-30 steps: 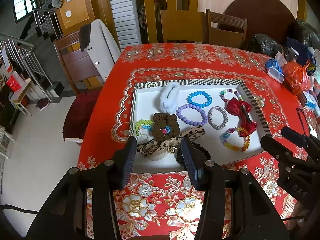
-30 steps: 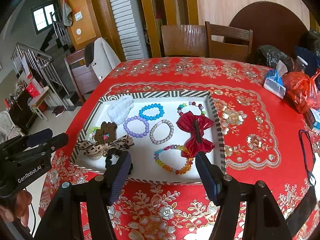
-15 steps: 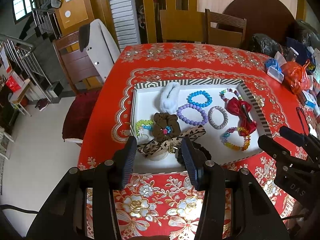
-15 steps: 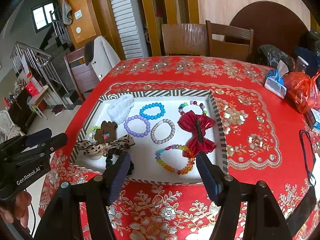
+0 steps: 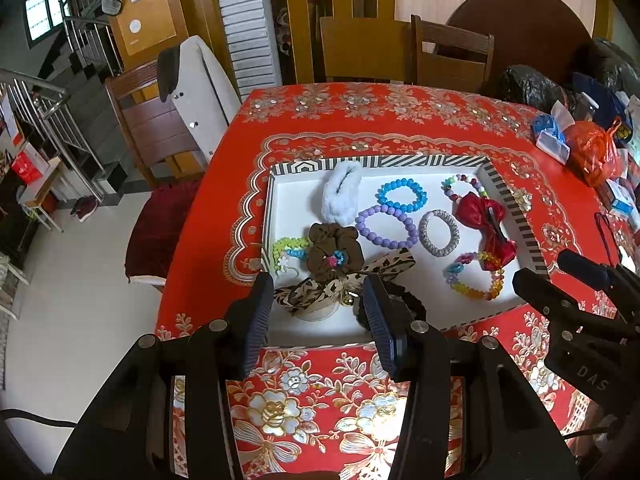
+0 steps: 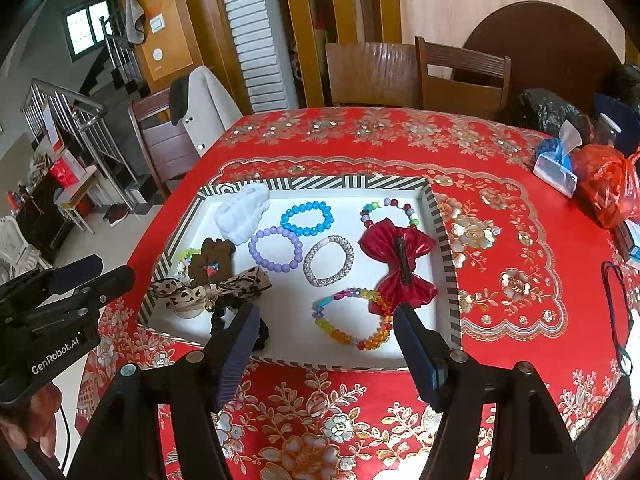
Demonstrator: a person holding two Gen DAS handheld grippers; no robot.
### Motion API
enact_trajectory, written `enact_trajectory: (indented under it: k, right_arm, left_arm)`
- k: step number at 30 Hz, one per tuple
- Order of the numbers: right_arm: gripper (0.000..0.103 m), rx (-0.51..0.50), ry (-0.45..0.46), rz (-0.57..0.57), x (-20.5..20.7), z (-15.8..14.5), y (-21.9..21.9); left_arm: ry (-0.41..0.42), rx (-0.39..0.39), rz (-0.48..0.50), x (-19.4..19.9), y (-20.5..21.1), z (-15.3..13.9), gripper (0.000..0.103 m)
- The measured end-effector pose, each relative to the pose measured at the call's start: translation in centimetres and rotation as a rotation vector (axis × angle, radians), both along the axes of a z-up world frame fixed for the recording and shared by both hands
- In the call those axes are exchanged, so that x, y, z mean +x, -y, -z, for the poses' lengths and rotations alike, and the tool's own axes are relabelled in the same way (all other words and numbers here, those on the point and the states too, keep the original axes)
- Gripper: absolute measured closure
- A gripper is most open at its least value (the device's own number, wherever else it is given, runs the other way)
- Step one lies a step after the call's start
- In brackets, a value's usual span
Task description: Organize jewelry
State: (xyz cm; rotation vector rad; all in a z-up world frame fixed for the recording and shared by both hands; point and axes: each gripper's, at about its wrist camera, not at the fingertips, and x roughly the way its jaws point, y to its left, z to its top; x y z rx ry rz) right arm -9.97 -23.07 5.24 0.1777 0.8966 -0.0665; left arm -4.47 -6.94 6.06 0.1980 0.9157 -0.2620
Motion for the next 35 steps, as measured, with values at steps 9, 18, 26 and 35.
enact_trajectory:
  k: [9, 18, 26, 35]
  right_arm:
    - [0.035, -0.002, -0.005, -0.008, 0.5, 0.1, -0.2]
    - [0.035, -0.006, -0.01, -0.012, 0.7, 0.1, -0.2]
    - [0.034, -0.004, -0.011, -0.016, 0.7, 0.1, -0.2]
    - [0.034, 0.021, -0.004, -0.01, 0.2, 0.4, 1.1]
  left_arm:
    - [-0.006, 0.001, -0.001, 0.4, -0.1, 0.1, 0.057]
    - [-0.005, 0.001, -0.002, 0.7, -0.1, 0.1, 0.057]
    - [-0.008, 0.002, -0.002, 0.7, -0.2, 0.2, 0.057]
    - [0.007, 0.01, 0.019, 0.3, 0.2, 0.4, 0.057]
